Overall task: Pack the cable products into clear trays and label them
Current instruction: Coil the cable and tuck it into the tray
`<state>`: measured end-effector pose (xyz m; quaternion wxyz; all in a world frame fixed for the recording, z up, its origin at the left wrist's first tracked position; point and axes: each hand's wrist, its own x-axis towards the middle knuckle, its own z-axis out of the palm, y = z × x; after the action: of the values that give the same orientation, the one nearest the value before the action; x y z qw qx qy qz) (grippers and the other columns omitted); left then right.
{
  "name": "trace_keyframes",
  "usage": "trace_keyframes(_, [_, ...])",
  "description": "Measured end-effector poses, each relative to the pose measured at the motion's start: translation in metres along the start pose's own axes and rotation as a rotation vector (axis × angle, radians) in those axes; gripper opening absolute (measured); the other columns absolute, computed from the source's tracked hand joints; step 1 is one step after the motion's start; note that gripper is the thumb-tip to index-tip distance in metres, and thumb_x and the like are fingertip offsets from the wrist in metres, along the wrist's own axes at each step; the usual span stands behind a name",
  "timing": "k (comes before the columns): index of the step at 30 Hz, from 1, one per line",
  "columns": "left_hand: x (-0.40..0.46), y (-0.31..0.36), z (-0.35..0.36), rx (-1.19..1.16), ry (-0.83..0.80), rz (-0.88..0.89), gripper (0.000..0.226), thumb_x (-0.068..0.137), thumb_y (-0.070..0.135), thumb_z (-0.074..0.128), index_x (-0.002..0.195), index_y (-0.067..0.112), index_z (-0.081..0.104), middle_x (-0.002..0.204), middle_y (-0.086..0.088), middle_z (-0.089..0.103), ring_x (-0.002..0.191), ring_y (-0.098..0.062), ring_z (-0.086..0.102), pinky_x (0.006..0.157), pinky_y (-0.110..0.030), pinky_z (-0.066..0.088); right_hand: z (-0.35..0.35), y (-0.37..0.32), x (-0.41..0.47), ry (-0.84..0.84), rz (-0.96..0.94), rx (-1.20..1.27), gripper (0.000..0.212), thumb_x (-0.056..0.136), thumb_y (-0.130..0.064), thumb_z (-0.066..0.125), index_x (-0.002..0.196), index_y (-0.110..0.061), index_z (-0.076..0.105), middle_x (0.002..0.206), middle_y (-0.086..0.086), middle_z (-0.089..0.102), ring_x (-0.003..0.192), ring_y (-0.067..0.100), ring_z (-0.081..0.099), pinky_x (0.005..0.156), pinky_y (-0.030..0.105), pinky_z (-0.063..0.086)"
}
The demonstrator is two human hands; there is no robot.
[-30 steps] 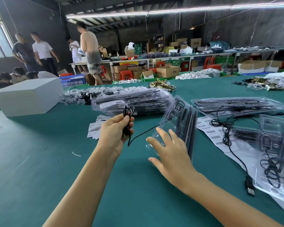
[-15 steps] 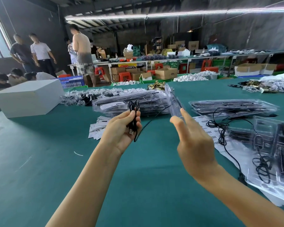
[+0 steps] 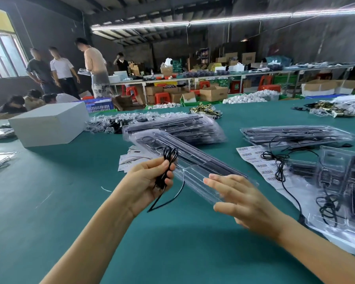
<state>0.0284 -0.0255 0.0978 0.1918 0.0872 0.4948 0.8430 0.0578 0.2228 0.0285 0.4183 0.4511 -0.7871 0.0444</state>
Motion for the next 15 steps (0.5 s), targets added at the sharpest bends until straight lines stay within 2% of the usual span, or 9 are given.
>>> trace_keyframes(2, [0.005,-0.011,-0.003,-0.027,0.015,-0.042,0.026,0.077,0.004,0.059,0.101,-0.007,0.062,0.074,-0.008,0.061,0.059,-0.011,0.055,0.051,-0.018,0.048,-0.001,0.002,-0.005,-0.091,0.054,0.010,0.033,0.081,0.010,0.043,0.095,-0.020,0.047,0.139,0.009,0.052,0.133,0.023,0.044,0.103,0.041,0.038])
trace_keyframes(5, [0.013,-0.029,0.000,0.034,0.034,-0.084,0.011,0.085,0.001,0.057,0.093,-0.005,0.062,0.074,-0.010,0.062,0.058,-0.012,0.055,0.050,-0.018,0.049,-0.004,0.008,-0.016,-0.258,0.229,0.087,0.035,0.065,0.012,0.057,0.084,-0.017,0.053,0.139,0.001,0.052,0.133,0.019,0.045,0.104,0.037,0.039])
trace_keyframes(7, [0.019,-0.040,0.004,0.116,0.042,-0.095,0.011,0.092,-0.001,0.054,0.089,-0.003,0.064,0.074,-0.009,0.063,0.058,-0.011,0.055,0.051,-0.017,0.048,-0.006,0.013,-0.023,-0.397,0.388,0.158,0.022,0.069,0.003,0.061,0.078,-0.016,0.057,0.141,-0.008,0.048,0.133,0.015,0.045,0.105,0.028,0.037])
trace_keyframes(9, [0.025,-0.050,0.009,0.180,0.035,-0.101,0.013,0.094,0.000,0.052,0.092,-0.003,0.065,0.073,-0.008,0.064,0.057,-0.009,0.055,0.051,-0.016,0.048,-0.008,0.019,-0.026,-0.451,0.587,0.276,0.005,0.080,-0.014,0.064,0.080,-0.017,0.060,0.139,-0.018,0.045,0.132,0.007,0.043,0.102,0.011,0.029])
trace_keyframes(10, [0.027,-0.055,0.012,0.203,0.023,-0.103,0.013,0.095,0.000,0.052,0.095,-0.004,0.064,0.073,-0.007,0.063,0.057,-0.009,0.055,0.051,-0.015,0.048,-0.008,0.021,-0.023,-0.421,0.683,0.322,0.009,0.084,-0.026,0.067,0.087,-0.020,0.063,0.134,-0.020,0.049,0.127,0.004,0.046,0.098,0.006,0.028])
trace_keyframes(12, [0.030,-0.063,0.015,0.253,0.008,-0.093,0.014,0.095,0.001,0.052,0.098,-0.004,0.064,0.073,-0.006,0.063,0.058,-0.008,0.054,0.051,-0.015,0.047,-0.009,0.022,-0.010,-0.334,0.820,0.385,0.042,0.080,-0.056,0.064,0.112,-0.029,0.060,0.123,-0.025,0.052,0.115,-0.003,0.051,0.093,0.005,0.032])
trace_keyframes(13, [0.030,-0.067,0.016,0.282,0.001,-0.082,0.014,0.095,0.002,0.052,0.098,-0.004,0.065,0.072,-0.006,0.063,0.058,-0.008,0.054,0.052,-0.015,0.046,-0.009,0.021,-0.002,-0.313,0.851,0.442,0.057,0.074,-0.066,0.060,0.123,-0.039,0.051,0.121,-0.030,0.048,0.110,-0.008,0.051,0.092,0.006,0.035])
trace_keyframes(15, [0.029,-0.075,0.017,0.355,-0.052,-0.068,0.016,0.095,0.003,0.053,0.097,-0.005,0.066,0.071,-0.005,0.061,0.059,-0.007,0.053,0.053,-0.016,0.045,-0.005,0.015,0.014,-0.298,0.848,0.595,0.068,0.070,-0.074,0.057,0.131,-0.057,0.033,0.120,-0.035,0.040,0.104,-0.013,0.049,0.087,0.006,0.040])
